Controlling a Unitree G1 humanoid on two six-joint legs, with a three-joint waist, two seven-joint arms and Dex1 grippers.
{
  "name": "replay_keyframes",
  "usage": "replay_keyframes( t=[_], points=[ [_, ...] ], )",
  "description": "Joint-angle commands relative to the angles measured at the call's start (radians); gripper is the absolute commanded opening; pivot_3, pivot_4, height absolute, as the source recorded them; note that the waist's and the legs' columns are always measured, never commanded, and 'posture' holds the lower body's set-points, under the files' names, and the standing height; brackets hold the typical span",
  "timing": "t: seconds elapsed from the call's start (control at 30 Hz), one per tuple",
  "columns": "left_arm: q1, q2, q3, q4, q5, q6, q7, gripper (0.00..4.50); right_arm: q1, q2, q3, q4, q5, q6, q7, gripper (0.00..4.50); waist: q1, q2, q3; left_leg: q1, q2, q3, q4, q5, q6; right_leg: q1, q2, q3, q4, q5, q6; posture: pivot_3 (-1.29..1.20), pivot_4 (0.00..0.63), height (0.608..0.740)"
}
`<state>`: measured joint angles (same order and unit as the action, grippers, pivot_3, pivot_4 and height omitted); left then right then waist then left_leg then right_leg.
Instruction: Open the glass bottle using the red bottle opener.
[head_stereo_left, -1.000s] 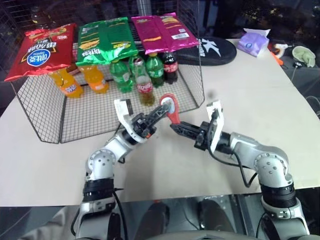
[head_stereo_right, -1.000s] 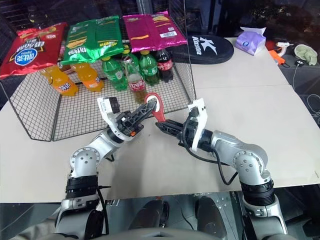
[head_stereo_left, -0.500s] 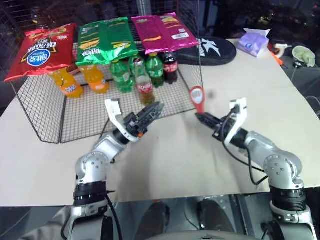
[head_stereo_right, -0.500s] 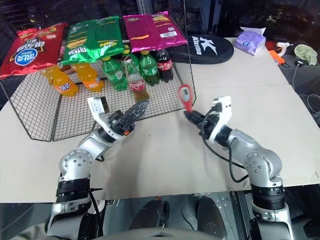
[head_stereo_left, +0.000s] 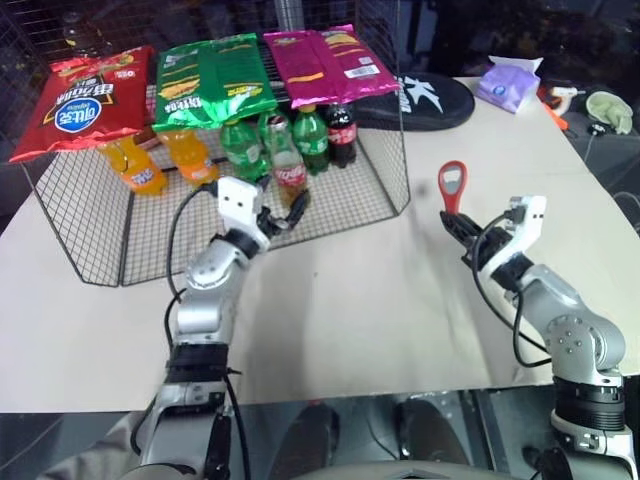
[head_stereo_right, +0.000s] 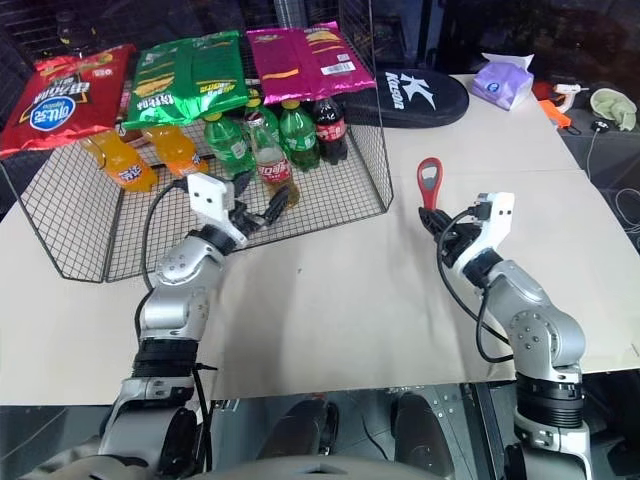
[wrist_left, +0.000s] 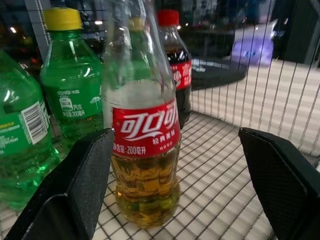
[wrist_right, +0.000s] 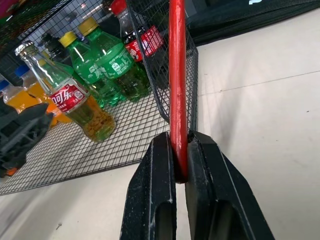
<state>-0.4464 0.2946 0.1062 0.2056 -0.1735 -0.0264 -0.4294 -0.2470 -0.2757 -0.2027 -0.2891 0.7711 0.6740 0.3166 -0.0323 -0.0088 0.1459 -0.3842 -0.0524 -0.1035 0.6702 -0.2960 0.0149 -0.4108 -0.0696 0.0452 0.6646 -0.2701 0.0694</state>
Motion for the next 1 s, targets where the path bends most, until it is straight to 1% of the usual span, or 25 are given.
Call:
replay_keyframes(
  t=[0.03,0.23,0.4,0.53,0.6,0.63,0.67,0.83,1.0],
  points=[
    [-0.081,-0.009,0.009,0.104,0.049,-0.075,0.074,4.14,-0.002,0.0,-0.001,-0.021,-0.007,-0.019,0.004,0.0,0.001,0.0,0.0,0.0,0.0,0.0,0.0,0.0,0.0,0.0,0.0,0.0,0.0,0.0,0.0,0.0,0.15,0.74],
    [-0.207,-0.01,0.01,0.336,0.062,-0.184,0.074,4.14,-0.003,0.004,-0.009,-0.027,-0.013,-0.018,0.0,0.0,-0.002,0.0,0.0,-0.001,-0.001,0.0,0.0,0.0,0.0,-0.001,0.0,0.0,0.0,0.0,0.0,0.0,0.15,0.74],
    [-0.311,-0.019,0.034,0.526,0.018,-0.21,0.022,4.14,-0.008,0.018,-0.001,-0.023,-0.029,-0.031,-0.007,0.0,-0.006,0.0,0.0,-0.001,-0.002,0.0,0.0,0.0,0.0,-0.001,0.0,-0.001,0.001,0.0,0.0,0.0,0.15,0.74],
    [-0.367,-0.015,0.05,0.605,-0.012,-0.238,-0.03,4.14,-0.01,0.05,0.013,-0.026,-0.041,-0.045,-0.018,0.0,-0.009,0.0,0.0,-0.001,-0.002,0.0,0.0,0.0,0.0,-0.001,0.0,-0.001,0.001,0.0,0.0,0.0,0.15,0.74],
    [-0.38,-0.016,0.056,0.629,-0.021,-0.25,-0.048,3.56,-0.001,0.062,0.022,-0.032,-0.049,-0.05,-0.021,0.0,-0.009,0.0,0.0,-0.001,-0.002,0.0,0.0,0.0,0.0,-0.001,0.0,-0.001,0.001,0.0,0.0,0.0,0.15,0.74],
    [-0.385,-0.017,0.059,0.639,-0.022,-0.251,-0.052,3.14,0.004,0.065,0.024,-0.035,-0.053,-0.051,-0.021,0.0,-0.009,0.0,0.0,-0.001,-0.002,0.0,0.0,0.0,0.0,-0.001,0.0,-0.001,0.001,0.0,0.0,0.0,0.15,0.74],
    [-0.389,-0.019,0.061,0.647,-0.022,-0.254,-0.055,2.81,0.006,0.067,0.025,-0.037,-0.055,-0.052,-0.021,0.0,-0.009,0.0,0.0,-0.001,-0.002,0.0,0.0,0.0,0.0,-0.001,0.0,-0.001,0.001,0.0,0.0,0.0,0.15,0.74],
    [-0.39,-0.021,0.046,0.672,0.004,-0.271,-0.056,2.81,0.008,0.061,0.018,-0.037,-0.062,-0.052,-0.019,0.0,-0.009,0.0,0.0,-0.001,-0.002,-0.001,0.001,0.0,0.0,-0.001,-0.001,-0.001,0.001,0.0,0.0,0.0,0.15,0.74],
    [-0.339,-0.018,0.041,0.56,-0.027,-0.248,-0.119,2.81,0.005,0.057,0.021,-0.031,-0.069,-0.052,-0.015,0.0,-0.009,0.0,0.0,-0.001,-0.002,-0.001,0.001,0.0,0.0,-0.002,-0.001,-0.001,0.002,0.0,0.0,0.0,0.15,0.74]
  ],
)
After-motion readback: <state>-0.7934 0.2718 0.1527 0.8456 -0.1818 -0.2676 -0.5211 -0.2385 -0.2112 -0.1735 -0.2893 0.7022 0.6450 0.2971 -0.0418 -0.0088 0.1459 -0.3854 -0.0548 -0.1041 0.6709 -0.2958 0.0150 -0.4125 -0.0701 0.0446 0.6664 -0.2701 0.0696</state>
